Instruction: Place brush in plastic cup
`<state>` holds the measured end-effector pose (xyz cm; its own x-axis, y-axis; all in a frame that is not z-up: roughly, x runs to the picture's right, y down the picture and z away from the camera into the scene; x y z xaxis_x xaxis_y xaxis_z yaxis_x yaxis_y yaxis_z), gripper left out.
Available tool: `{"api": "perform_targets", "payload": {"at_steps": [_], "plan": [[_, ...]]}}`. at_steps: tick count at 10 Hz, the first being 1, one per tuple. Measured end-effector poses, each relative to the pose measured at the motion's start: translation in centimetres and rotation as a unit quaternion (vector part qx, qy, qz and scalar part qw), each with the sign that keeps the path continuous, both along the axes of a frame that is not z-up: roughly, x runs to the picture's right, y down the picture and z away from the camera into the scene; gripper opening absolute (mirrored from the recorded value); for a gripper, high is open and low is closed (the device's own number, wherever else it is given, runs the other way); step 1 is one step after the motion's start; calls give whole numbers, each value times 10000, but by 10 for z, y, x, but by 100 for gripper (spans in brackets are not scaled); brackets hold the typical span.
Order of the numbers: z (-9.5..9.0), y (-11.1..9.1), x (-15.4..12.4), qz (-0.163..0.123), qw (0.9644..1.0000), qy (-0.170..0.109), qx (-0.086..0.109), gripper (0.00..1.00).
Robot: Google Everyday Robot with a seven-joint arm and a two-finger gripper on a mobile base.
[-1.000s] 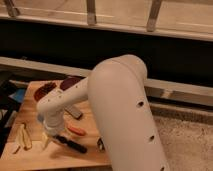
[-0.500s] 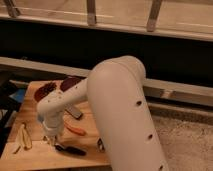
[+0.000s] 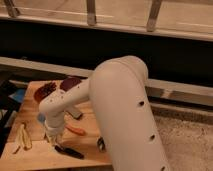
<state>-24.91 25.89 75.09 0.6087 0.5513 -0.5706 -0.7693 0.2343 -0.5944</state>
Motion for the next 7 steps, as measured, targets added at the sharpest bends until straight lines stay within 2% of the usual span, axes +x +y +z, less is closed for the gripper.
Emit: {"api": "perform_targets", "payload": {"at_steps": [2,3,6,7], "plan": [[0,-1,-1,10,10000,-35,9,2],[0,0,-1,16,10000,-39,-16,8],[-1,4,-6,-51,9999,-109,-105,40],[-1,6,-6,-48,9998,-117,-125,48]]}}
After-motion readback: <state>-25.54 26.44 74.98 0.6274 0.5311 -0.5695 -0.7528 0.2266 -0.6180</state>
